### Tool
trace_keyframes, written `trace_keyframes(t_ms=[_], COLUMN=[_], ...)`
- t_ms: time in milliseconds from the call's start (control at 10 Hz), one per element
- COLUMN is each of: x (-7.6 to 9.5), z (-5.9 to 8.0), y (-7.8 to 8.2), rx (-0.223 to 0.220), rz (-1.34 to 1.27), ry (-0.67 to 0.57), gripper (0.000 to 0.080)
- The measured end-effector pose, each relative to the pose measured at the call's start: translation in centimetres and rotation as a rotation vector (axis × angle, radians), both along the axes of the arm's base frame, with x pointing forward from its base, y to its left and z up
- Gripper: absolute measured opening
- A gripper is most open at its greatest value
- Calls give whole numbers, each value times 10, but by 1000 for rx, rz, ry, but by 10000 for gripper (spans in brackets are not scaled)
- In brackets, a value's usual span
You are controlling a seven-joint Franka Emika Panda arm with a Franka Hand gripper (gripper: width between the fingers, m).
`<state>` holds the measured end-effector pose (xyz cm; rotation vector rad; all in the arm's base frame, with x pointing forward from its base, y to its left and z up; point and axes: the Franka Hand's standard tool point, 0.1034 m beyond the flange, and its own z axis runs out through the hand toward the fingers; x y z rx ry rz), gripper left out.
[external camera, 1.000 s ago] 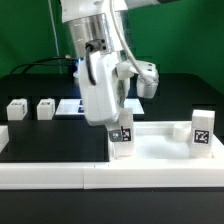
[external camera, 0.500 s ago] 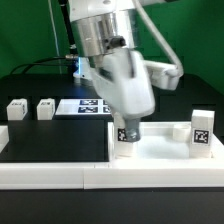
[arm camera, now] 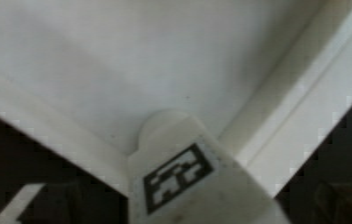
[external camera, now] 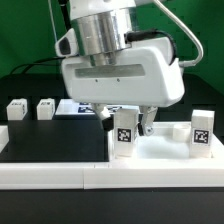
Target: Assemble square table
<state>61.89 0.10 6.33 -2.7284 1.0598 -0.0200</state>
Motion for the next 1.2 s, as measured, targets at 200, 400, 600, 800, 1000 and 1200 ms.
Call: trace_keyframes(t_ms=[200, 400, 600, 800, 1000, 1200], x=[5, 5, 5, 5, 4, 3], z=[1, -1, -1, -1, -2, -3], y=[-5, -5, -5, -5, -7, -11], rx=[-71, -80, -70, -59, -32, 41], rz=[306, 276, 187, 84, -127, -500], ry=[-84, -90, -75, -58, -18, 64], gripper=[649, 649, 561, 287, 287, 287])
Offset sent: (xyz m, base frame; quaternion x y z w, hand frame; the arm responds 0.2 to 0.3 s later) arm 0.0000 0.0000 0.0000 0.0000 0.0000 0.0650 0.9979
